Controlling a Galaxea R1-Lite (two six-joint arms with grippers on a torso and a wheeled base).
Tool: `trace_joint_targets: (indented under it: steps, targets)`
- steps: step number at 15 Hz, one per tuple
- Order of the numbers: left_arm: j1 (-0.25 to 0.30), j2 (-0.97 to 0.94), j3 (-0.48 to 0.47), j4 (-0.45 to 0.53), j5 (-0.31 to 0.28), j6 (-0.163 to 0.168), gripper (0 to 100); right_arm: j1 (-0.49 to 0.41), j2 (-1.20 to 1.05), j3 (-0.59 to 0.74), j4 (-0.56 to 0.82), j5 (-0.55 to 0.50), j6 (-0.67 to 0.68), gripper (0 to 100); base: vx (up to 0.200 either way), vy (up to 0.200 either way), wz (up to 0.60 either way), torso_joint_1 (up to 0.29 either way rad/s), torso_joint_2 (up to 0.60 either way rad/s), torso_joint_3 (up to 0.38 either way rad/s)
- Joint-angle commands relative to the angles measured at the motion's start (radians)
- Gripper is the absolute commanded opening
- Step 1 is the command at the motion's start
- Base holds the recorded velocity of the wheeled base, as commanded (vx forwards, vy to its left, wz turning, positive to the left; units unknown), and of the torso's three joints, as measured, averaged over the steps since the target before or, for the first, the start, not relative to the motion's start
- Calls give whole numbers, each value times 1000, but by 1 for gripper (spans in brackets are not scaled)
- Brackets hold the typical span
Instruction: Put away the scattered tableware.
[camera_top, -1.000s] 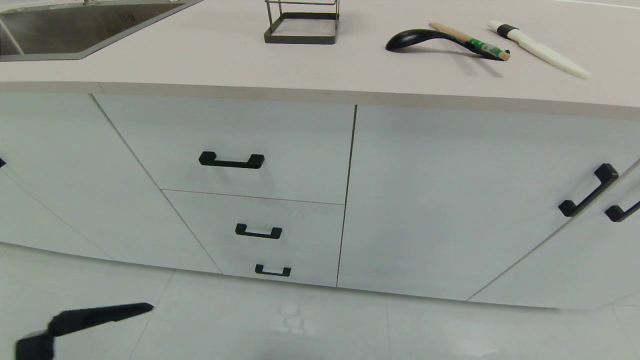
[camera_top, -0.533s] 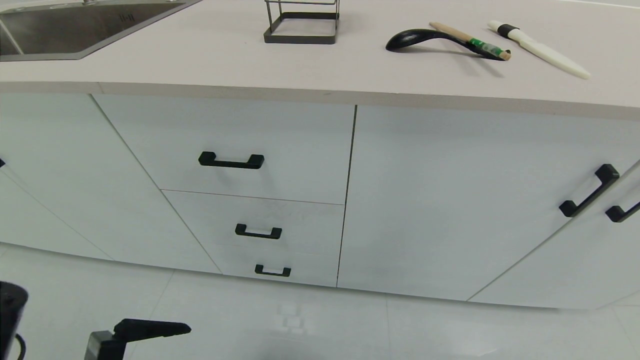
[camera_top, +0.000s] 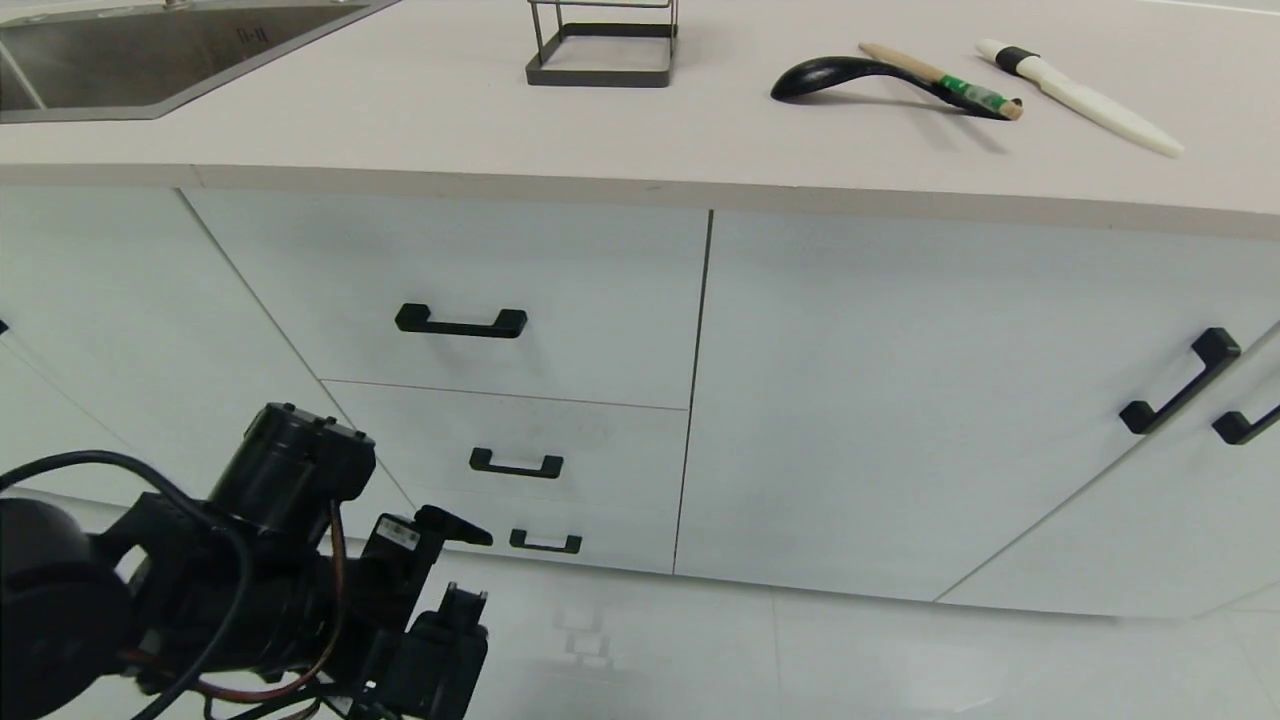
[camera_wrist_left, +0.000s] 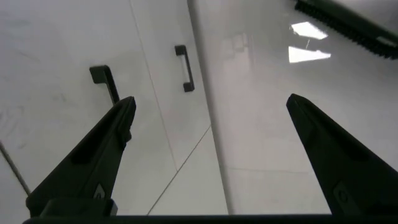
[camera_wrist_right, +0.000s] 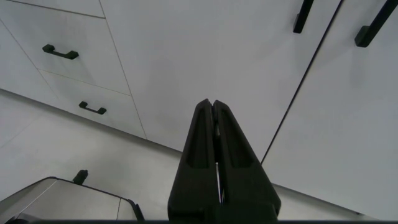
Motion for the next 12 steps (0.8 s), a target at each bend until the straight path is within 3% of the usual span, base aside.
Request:
trace_joint_targets:
  steps: [1, 4, 8, 12]
  targets:
    - [25, 109, -17, -36, 23, -1, 100, 0, 1, 0, 0, 0, -1, 0, 0, 0, 0, 0, 0, 0]
    - [97, 189, -10, -138, 22, -1, 100, 0, 1, 0, -2, 0, 0, 0, 0, 0, 0, 0, 0, 0]
    - [90, 280, -7, -342, 22, -1, 100, 0, 1, 0, 0, 0, 0, 0, 0, 0, 0, 0, 0, 0]
    - [105, 290, -6, -425, 43, -1, 100, 0, 1, 0, 0, 0, -1, 0, 0, 0, 0, 0, 0, 0]
